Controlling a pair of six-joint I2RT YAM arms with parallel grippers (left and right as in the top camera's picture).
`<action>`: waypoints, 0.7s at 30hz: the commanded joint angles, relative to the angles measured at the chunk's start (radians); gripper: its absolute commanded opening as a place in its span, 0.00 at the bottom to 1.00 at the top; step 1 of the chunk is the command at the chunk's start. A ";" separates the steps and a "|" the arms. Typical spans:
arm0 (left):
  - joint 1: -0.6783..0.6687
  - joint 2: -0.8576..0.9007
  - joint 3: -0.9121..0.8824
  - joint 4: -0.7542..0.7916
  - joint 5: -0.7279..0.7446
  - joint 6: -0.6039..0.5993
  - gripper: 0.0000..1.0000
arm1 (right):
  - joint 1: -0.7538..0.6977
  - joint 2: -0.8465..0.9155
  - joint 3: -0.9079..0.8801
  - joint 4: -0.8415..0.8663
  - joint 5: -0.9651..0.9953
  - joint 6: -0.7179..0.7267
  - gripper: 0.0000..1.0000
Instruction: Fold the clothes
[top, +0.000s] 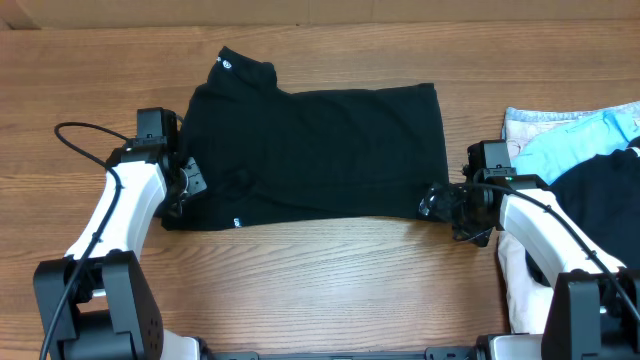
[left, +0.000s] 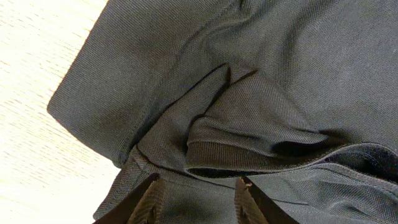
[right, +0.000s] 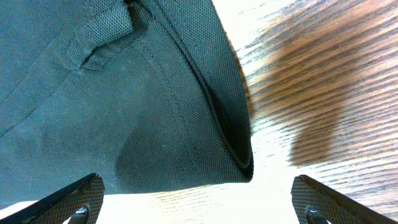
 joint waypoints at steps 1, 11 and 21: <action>-0.003 0.002 -0.008 0.003 -0.010 0.020 0.36 | -0.002 0.006 0.009 -0.001 0.010 -0.007 1.00; -0.002 0.027 -0.069 0.055 0.001 0.021 0.33 | -0.002 0.006 0.009 0.000 0.011 -0.007 1.00; -0.001 0.037 -0.069 0.088 0.001 0.022 0.19 | -0.002 0.006 0.009 0.000 0.011 -0.007 1.00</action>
